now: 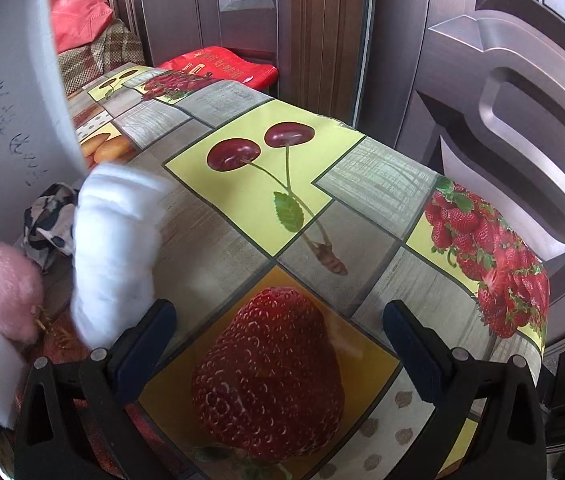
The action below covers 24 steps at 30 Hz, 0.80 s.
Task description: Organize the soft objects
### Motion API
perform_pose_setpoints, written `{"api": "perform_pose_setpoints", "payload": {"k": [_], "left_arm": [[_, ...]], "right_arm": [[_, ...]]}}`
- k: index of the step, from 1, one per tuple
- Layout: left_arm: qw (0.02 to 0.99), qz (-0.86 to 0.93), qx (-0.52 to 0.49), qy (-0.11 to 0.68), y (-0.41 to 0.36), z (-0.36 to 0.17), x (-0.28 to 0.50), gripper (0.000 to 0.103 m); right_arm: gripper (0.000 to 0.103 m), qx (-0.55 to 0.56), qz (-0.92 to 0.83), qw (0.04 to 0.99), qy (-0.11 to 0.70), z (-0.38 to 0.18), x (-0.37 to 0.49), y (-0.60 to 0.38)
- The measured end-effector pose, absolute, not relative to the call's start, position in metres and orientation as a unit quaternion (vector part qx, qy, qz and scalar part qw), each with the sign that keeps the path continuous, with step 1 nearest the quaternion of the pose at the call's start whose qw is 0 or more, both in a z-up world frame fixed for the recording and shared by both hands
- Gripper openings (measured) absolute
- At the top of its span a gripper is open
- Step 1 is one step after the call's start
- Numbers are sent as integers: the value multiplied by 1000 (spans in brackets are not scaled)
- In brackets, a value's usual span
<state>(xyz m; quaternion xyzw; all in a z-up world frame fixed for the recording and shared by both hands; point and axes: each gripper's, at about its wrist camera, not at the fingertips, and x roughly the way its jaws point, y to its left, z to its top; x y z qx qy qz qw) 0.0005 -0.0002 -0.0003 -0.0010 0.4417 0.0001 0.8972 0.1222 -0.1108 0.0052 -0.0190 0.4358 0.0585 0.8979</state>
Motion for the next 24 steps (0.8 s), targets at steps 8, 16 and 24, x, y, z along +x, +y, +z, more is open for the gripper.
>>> {"api": "perform_pose_setpoints", "payload": {"k": [8,16,24], "left_arm": [[897,0,-1,442,-1,1,-1,102],[897,0,-1,442,-1,1,-1,102],[897,0,-1,441,-1,1,-1,102]], "right_arm": [[103,-19,59,898,436,5,122,-110],[103,-19,59,898,436,5,122,-110],[103,-19,59,898,436,5,122,-110]]}}
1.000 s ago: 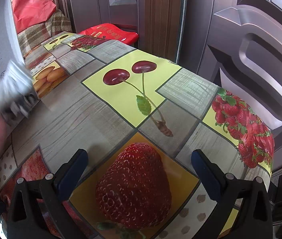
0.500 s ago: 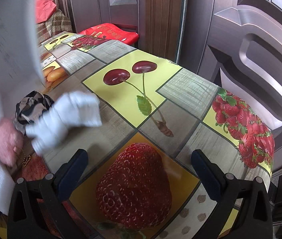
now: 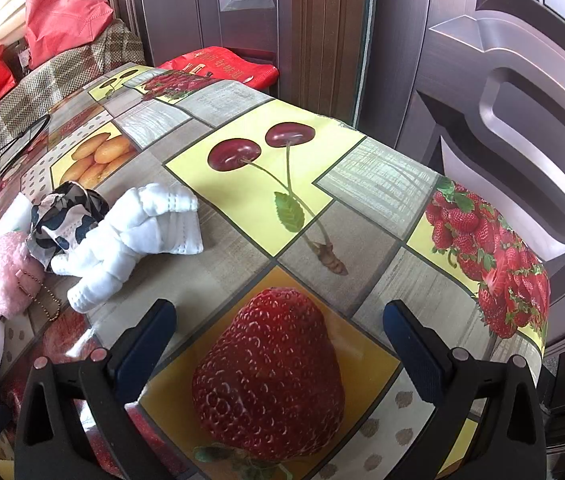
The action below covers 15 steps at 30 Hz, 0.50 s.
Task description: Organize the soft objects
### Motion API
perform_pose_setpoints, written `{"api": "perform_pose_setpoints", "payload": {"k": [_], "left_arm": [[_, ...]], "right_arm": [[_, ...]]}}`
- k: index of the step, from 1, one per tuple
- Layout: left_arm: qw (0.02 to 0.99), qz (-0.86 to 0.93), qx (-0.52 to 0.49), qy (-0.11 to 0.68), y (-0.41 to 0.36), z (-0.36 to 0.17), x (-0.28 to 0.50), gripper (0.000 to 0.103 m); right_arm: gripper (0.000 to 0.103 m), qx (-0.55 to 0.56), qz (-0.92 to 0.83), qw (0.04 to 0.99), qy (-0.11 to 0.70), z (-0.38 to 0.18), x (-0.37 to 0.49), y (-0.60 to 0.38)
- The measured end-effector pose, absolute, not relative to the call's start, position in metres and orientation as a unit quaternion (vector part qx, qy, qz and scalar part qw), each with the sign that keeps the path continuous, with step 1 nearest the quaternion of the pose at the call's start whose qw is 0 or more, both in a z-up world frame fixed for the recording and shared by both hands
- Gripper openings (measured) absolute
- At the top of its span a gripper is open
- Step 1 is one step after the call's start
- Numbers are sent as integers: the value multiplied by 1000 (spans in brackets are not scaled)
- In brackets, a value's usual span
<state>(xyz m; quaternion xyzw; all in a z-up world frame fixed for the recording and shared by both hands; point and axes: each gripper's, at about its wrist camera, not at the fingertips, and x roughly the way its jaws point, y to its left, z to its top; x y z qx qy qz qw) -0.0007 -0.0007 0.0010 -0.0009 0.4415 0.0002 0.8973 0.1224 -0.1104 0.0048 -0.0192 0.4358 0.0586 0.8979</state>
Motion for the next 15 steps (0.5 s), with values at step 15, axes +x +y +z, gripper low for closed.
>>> {"api": "perform_pose_setpoints", "payload": {"k": [15], "left_arm": [[897,0,-1,441,-1,1,-1,102]], "right_arm": [[103,-23,61,898,435,4,124,-108]]}}
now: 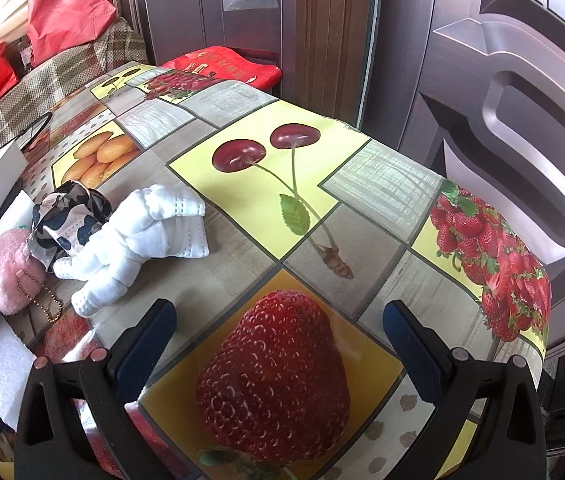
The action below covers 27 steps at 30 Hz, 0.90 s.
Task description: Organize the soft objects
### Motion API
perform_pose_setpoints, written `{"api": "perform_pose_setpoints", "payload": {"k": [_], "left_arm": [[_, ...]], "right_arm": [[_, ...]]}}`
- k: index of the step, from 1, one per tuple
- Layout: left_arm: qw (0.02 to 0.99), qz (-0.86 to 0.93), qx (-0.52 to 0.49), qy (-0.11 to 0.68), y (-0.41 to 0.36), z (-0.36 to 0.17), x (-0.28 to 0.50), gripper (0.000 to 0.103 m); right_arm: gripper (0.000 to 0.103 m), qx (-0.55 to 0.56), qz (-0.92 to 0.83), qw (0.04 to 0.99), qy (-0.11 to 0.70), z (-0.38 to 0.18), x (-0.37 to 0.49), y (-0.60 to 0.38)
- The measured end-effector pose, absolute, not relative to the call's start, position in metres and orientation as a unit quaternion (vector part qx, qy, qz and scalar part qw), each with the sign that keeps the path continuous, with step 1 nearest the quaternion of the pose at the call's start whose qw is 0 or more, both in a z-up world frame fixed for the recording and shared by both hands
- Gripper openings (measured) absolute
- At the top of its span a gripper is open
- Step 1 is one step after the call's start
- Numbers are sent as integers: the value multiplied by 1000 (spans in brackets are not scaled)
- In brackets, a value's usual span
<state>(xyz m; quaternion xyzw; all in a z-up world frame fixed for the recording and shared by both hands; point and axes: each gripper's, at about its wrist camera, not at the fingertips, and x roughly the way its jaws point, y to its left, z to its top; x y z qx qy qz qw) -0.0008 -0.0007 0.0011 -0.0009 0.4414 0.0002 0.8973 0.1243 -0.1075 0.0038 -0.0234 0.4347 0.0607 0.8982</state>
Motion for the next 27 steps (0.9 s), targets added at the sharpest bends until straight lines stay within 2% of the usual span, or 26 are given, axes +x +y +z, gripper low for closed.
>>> {"api": "perform_pose_setpoints", "payload": {"k": [27], "left_arm": [[897,0,-1,441,-1,1,-1,102]], "right_arm": [[103,-43,100,891,441,6,122,-108]]}}
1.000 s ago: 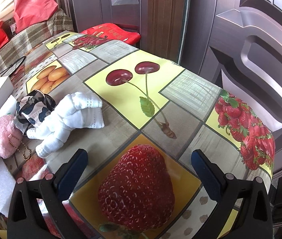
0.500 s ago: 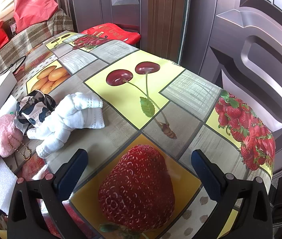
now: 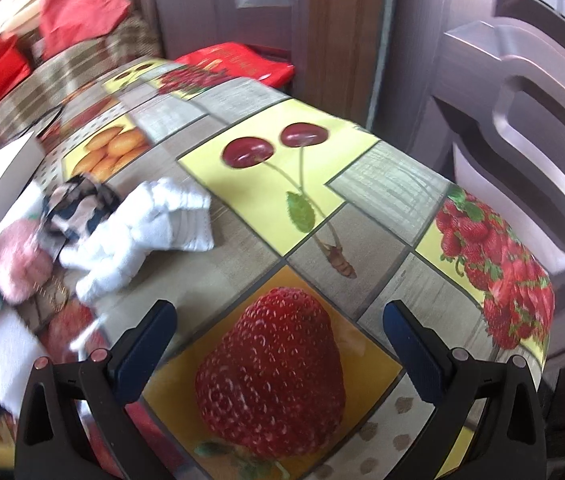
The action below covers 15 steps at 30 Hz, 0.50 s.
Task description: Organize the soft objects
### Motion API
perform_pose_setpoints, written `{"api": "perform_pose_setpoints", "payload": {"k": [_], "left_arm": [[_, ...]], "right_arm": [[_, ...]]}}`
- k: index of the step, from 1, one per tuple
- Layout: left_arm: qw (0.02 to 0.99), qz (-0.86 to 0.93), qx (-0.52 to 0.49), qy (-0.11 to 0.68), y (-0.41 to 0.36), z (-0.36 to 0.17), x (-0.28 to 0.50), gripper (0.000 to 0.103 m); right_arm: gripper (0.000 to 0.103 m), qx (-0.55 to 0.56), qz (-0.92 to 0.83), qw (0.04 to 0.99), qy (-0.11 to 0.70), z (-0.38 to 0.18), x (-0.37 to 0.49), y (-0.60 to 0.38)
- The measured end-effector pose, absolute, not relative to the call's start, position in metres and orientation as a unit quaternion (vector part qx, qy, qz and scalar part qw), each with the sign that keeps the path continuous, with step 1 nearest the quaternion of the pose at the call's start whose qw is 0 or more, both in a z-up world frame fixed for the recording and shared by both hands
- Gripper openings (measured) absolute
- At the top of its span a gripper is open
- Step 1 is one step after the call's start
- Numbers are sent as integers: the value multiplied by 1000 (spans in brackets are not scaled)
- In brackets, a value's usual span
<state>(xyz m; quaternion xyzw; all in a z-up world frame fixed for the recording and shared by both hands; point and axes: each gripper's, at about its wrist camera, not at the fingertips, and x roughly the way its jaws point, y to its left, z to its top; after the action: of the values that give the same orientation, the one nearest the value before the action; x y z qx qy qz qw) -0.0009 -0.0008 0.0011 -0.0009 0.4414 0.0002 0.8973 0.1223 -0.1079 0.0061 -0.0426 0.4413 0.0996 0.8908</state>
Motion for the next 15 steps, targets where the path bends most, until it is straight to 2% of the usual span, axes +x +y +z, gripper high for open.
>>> {"api": "perform_pose_setpoints", "payload": {"k": [10,15], "left_arm": [[897,-7,3,442,-3,0,0,102],[891,-82,3,447,-18,6,-21,102]], "right_arm": [[103,-28,144,884,443,17,94,-158],[103,7,156,889,431,33,90,-178]]}}
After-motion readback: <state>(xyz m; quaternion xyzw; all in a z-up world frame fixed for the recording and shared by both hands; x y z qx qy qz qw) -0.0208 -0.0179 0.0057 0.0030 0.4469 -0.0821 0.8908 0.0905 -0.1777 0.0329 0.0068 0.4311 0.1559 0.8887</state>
